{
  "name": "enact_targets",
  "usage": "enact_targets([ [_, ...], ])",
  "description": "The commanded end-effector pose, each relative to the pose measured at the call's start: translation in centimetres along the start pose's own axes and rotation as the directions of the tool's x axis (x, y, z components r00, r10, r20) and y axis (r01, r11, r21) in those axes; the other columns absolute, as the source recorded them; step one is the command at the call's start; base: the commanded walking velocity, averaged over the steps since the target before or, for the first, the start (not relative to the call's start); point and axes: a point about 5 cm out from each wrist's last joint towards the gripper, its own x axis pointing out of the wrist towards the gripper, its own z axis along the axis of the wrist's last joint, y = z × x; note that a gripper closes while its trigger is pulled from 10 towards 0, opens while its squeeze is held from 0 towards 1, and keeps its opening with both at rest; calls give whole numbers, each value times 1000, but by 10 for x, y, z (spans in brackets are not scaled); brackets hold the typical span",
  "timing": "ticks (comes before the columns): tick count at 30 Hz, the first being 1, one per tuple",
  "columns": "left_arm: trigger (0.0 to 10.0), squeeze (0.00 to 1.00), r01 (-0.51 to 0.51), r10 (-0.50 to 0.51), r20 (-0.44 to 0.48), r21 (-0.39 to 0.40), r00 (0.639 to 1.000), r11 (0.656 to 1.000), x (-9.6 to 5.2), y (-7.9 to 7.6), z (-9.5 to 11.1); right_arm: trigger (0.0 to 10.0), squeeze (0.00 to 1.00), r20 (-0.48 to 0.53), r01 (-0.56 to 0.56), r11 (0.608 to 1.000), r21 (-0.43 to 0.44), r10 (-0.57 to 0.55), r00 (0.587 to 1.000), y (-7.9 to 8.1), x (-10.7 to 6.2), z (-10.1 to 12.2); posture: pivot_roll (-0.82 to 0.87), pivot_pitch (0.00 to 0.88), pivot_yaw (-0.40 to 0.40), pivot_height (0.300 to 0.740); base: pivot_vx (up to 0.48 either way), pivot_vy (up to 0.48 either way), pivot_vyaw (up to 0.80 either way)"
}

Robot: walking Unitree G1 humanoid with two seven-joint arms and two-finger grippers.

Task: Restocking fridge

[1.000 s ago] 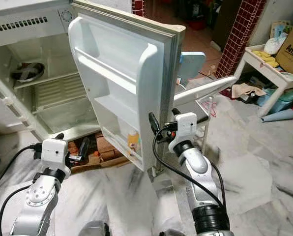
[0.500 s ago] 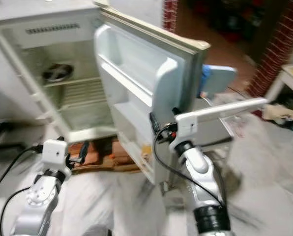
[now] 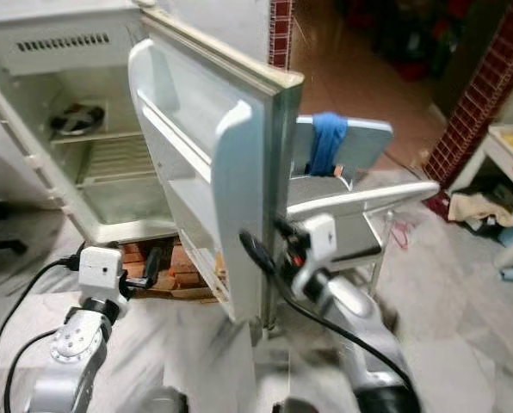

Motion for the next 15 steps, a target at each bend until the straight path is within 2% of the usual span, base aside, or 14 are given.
enact_targets([
  [1, 10000, 0, -2, 2, -9, 9, 1000, 1000, 0, 3, 0, 10000, 0, -68, -118, 993, -5, 118, 991, 10, 4, -4, 57, 0, 29, 740, 0, 0, 0],
  [2, 10000, 0, -1, 1, -9, 9, 1000, 1000, 0, 3, 0, 10000, 0, -84, -107, 994, -21, 105, 991, 7, 4, -5, 57, 0, 29, 740, 0, 0, 0],
  [3, 10000, 0, -3, 3, -14, 10, 1000, 1000, 0, 3, 0, 10000, 0, -101, -37, 995, -88, 28, 994, -4, 4, -6, 59, 0, 30, 740, 0, 0, 0],
  [4, 10000, 0, -16, 16, -22, 13, 1000, 1000, -1, 4, -1, 10000, 0, -64, 103, 978, -180, -116, 991, -22, 8, 0, 61, 0, 31, 740, 0, 0, 0],
  [5, 10000, 0, -16, 16, -22, 13, 1000, 1000, -1, 4, -1, 10000, 0, -64, 103, 978, -180, -116, 991, -22, 8, 0, 61, 0, 31, 740, 0, 0, 0],
  [7, 10000, 0, -51, 51, -61, 8, 997, 999, -2, 8, -5, 10000, 0, 18, 231, 941, -246, -234, 972, -35, 12, 14, 63, 0, 31, 740, 0, 0, 0],
  [8, 10000, 0, -57, 57, -69, 7, 996, 998, -2, 9, -5, 10000, 0, 32, 249, 935, -252, -249, 968, -36, 12, 16, 66, 0, 34, 740, 0, 0, 0],
  [10, 10000, 0, -155, 151, -144, -15, 978, 988, -6, 22, -16, 10000, 0, 197, 446, 859, -251, -406, 892, -52, 16, 47, 70, 0, 34, 740, 0, 0, 0],
  [11, 10000, 0, -155, 151, -144, -15, 978, 988, -6, 22, -16, 10000, 0, 197, 446, 859, -251, -406, 892, -52, 16, 47, 70, 0, 34, 740, 0, 0, 0],
  [13, 10000, 0, -192, 187, -172, -14, 967, 981, -8, 28, -21, 10000, 0, 264, 504, 832, -231, -445, 856, -55, 20, 63, 78, 0, 33, 740, 0, 0, 0],
  [15, 10000, 0, -201, 196, -187, -10, 963, 979, -9, 30, -23, 10000, 0, 298, 527, 820, -225, -457, 838, -56, 24, 72, 83, 0, 32, 740, 0, 0, 0],
])
